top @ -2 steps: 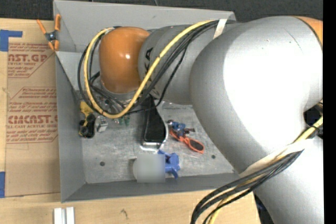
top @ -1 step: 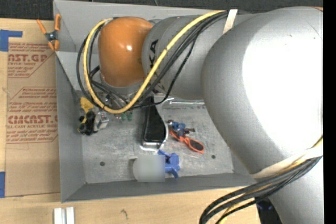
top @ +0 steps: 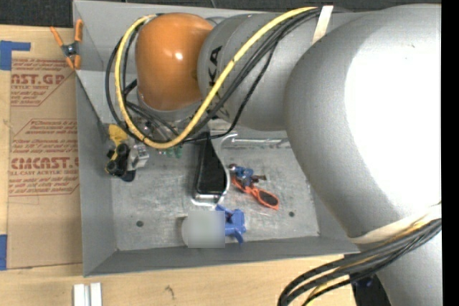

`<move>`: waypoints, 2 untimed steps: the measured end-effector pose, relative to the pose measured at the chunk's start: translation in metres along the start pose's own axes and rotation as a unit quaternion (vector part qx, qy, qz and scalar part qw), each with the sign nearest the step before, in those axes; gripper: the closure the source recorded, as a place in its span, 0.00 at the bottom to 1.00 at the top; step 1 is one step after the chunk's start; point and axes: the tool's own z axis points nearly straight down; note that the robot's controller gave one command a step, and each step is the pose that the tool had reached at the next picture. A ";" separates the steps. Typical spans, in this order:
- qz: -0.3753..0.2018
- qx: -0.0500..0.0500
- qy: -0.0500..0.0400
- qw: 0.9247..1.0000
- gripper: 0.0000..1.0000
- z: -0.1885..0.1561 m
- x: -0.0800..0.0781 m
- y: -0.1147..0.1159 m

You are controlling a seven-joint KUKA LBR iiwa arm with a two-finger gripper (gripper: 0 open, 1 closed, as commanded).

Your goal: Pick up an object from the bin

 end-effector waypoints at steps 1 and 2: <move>0.002 0.002 0.009 1.000 1.00 0.008 0.005 -0.001; -0.010 0.002 0.005 1.000 1.00 -0.013 0.002 0.000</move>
Offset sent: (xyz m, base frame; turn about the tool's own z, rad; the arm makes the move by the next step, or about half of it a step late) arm -0.0030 -0.0015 0.0128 -0.0195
